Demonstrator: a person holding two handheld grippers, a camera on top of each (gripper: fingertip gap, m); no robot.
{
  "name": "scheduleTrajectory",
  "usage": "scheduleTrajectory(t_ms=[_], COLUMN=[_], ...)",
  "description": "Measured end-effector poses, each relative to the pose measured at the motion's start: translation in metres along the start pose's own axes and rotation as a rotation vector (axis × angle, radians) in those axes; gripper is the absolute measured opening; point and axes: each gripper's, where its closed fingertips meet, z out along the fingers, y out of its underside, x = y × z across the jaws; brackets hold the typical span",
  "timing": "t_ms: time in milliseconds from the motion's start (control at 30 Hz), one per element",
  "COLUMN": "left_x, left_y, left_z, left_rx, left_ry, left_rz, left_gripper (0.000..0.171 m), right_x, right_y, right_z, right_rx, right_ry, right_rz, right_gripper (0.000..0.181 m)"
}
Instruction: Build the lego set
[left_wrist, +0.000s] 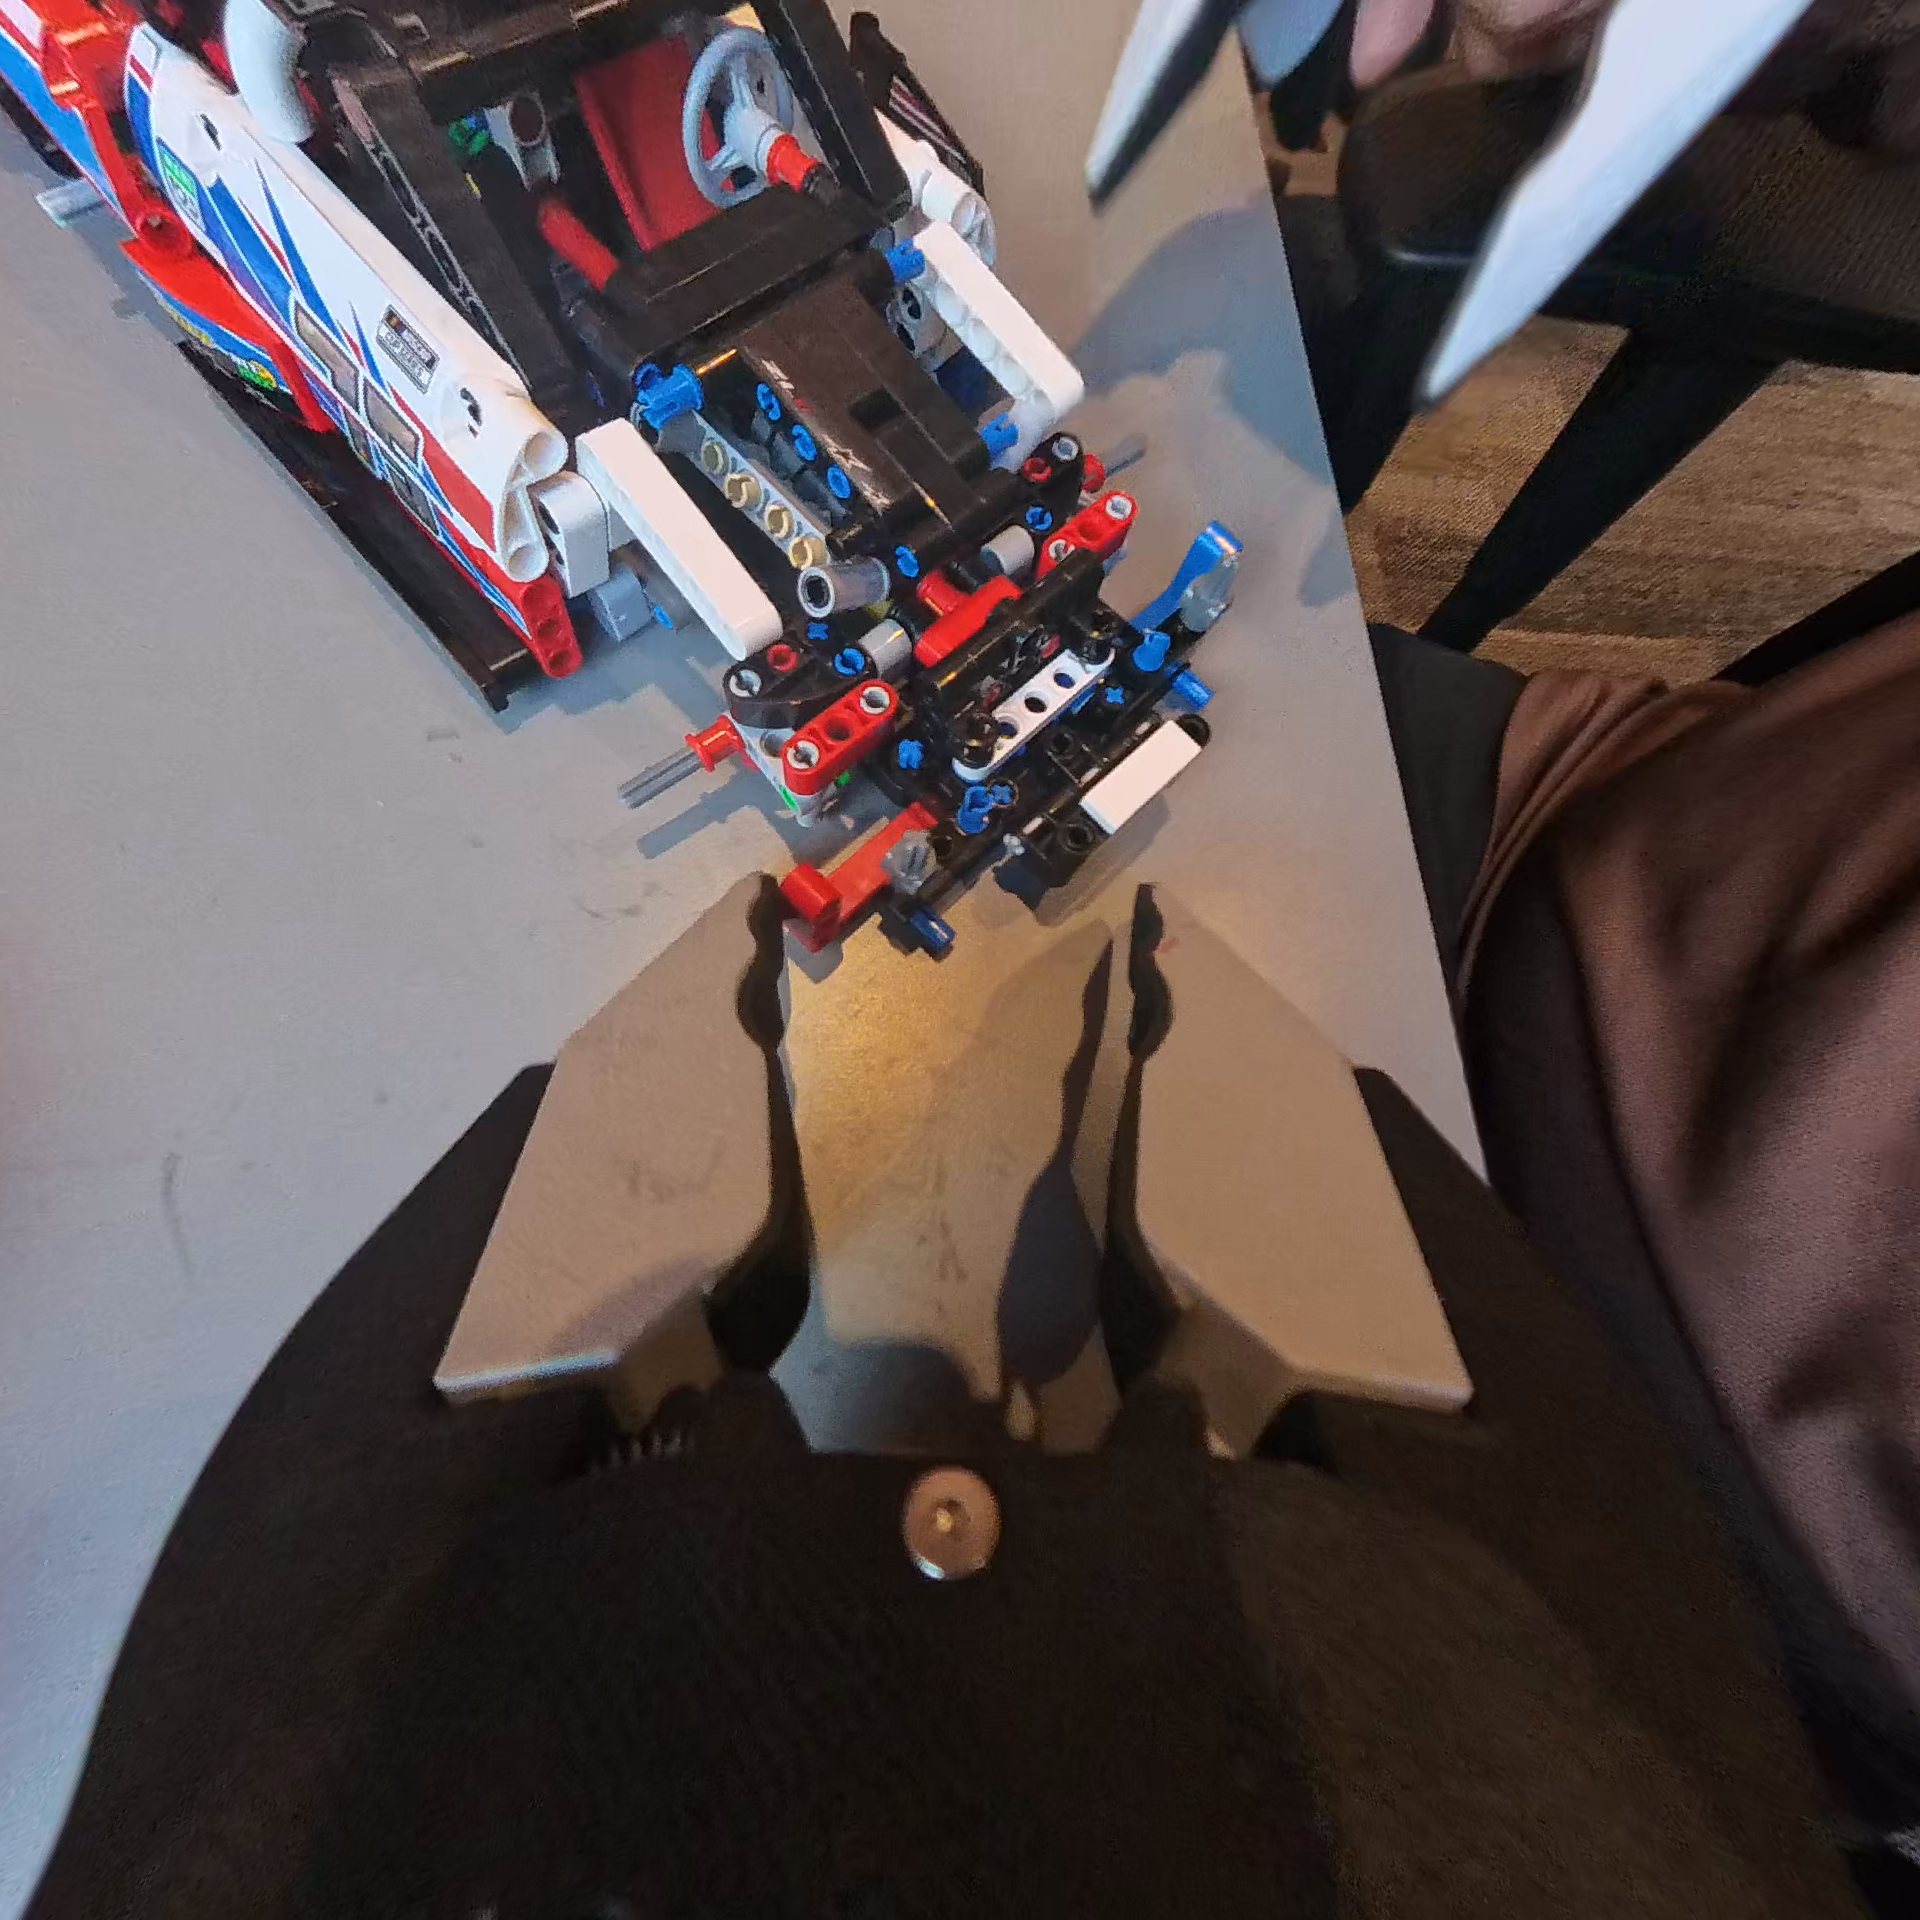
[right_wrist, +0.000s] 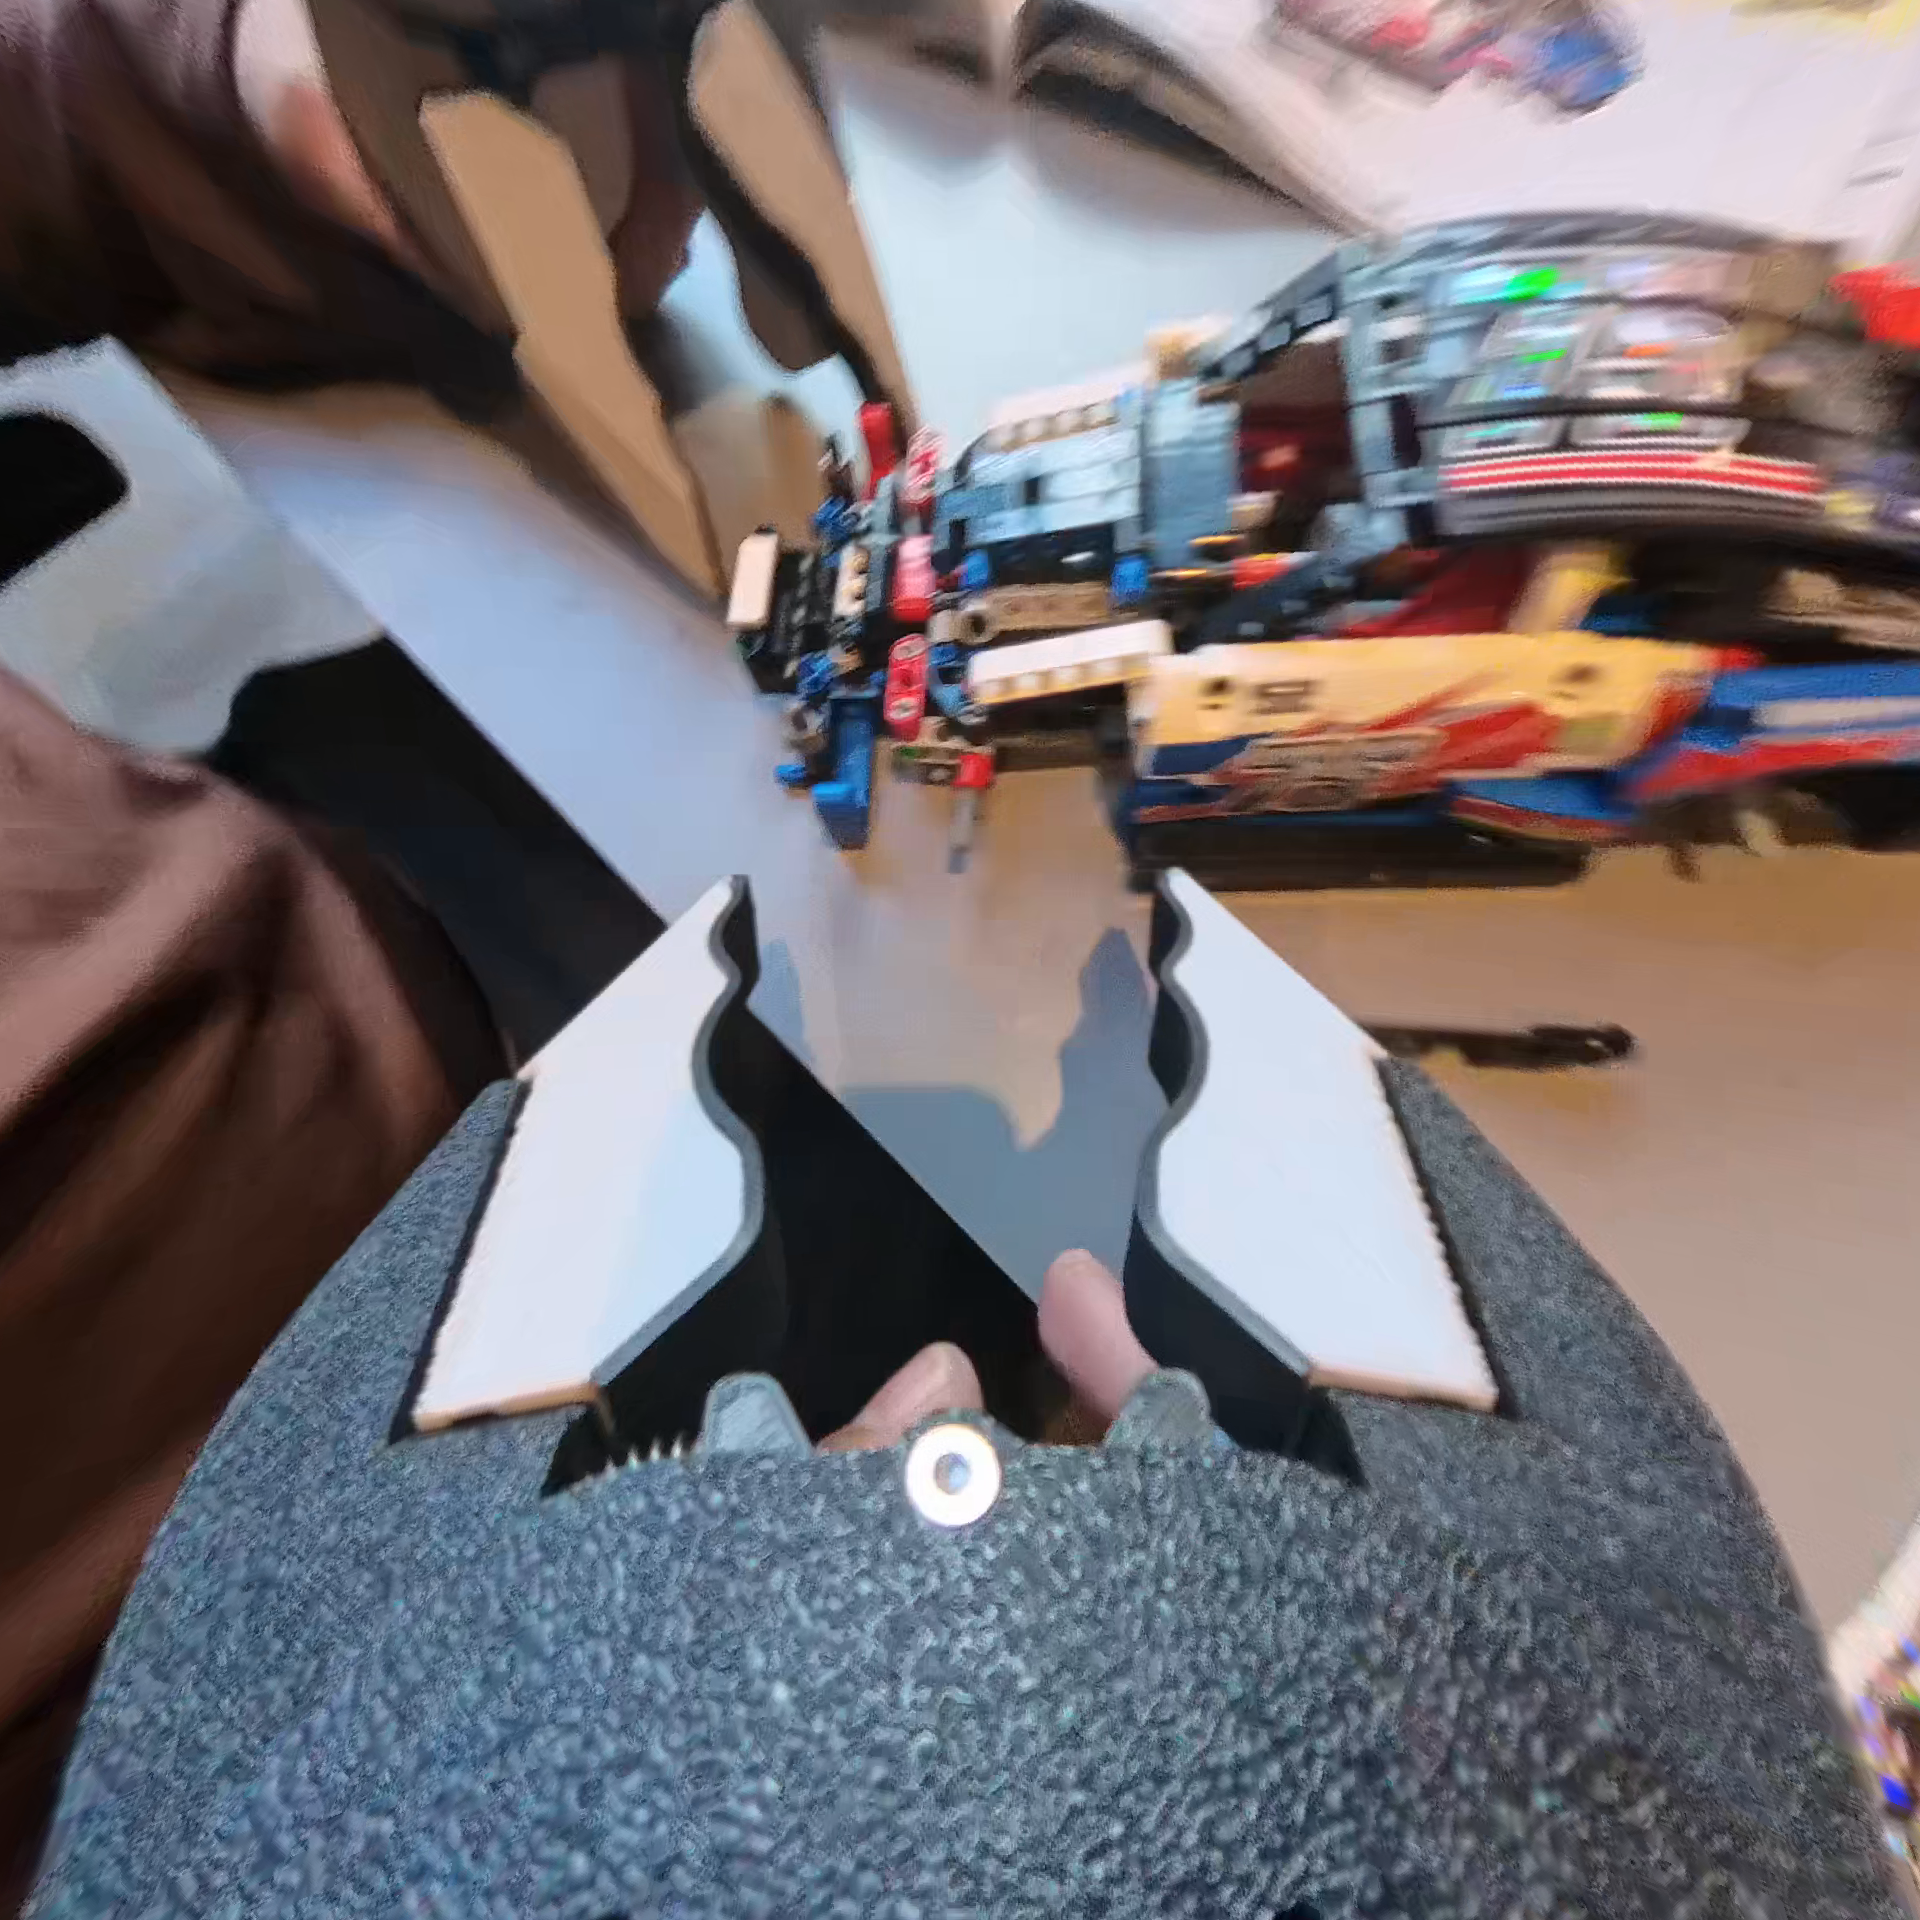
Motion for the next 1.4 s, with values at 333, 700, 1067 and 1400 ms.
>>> scheduleTrajectory(t_ms=[333, 700, 1067, 1400], left_x=[0.017, 0.028, 0.016, 0.009], left_y=[-0.002, -0.009, -0.003, -0.002], left_z=[0.005, 0.004, -0.001, -0.003], left_rx=[-0.001, 0.047, 0.028, 0.033], left_ry=[0.027, 0.070, 0.032, 0.031], left_rz=[0.010, 0.003, -0.008, -0.043], left_gripper=[0.068, 0.061, 0.053, 0.052], right_x=[0.087, 0.109, 0.122, 0.123], right_y=[-0.008, 0.037, 0.042, 0.045], right_z=[-0.060, -0.025, -0.010, -0.016], right_rx=[0.368, 0.016, -0.099, -0.055], right_ry=[0.279, 0.343, 0.460, 0.388], right_rz=[0.270, 0.389, 0.302, 0.352], right_gripper=[0.136, 0.074, 0.051, 0.015])
